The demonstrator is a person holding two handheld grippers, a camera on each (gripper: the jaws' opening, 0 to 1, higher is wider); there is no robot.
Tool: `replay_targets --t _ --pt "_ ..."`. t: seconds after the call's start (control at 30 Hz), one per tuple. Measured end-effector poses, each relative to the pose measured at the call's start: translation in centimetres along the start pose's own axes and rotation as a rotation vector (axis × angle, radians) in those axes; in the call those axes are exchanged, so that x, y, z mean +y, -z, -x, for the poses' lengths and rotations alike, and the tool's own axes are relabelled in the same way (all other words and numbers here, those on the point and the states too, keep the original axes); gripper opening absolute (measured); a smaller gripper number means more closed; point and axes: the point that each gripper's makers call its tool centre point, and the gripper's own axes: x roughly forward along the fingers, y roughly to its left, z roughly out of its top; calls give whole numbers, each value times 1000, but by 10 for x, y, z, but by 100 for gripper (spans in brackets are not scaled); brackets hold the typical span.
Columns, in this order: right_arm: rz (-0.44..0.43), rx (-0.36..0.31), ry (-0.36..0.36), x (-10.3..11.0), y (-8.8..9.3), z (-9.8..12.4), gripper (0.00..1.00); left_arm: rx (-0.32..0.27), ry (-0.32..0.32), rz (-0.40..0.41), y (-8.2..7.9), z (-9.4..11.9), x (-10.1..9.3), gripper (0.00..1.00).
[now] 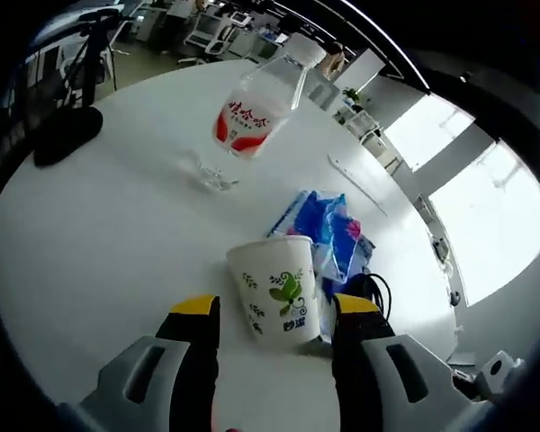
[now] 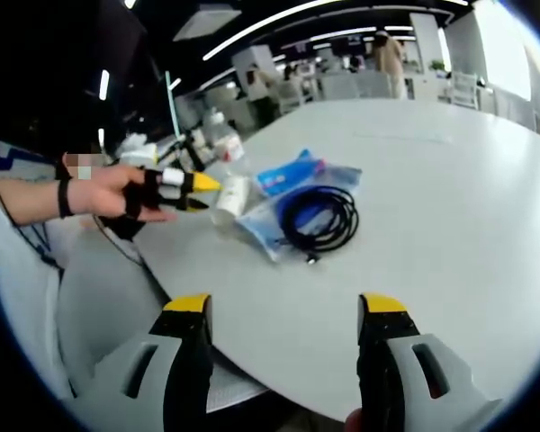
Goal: Arrange the tabletop items into an orderly group along one side of the table until the central work area is clear of visible clutter.
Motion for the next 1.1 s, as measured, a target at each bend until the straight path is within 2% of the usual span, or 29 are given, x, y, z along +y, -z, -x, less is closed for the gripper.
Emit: replay_targets --t 0.6,0.77,0.93,1.1 --pt "-5 6 7 -3 4 1 64 61 -27 16 10 -23 -7 48" --pt "-9 3 8 -4 4 2 64 82 -33 14 15 -27 -7 39" --pt "-10 -1 8 -4 2 2 64 87 -17 -17 14 -23 -10 38" --pt "-8 3 5 -5 3 1 64 75 -8 -15 10 -15 -4 38"
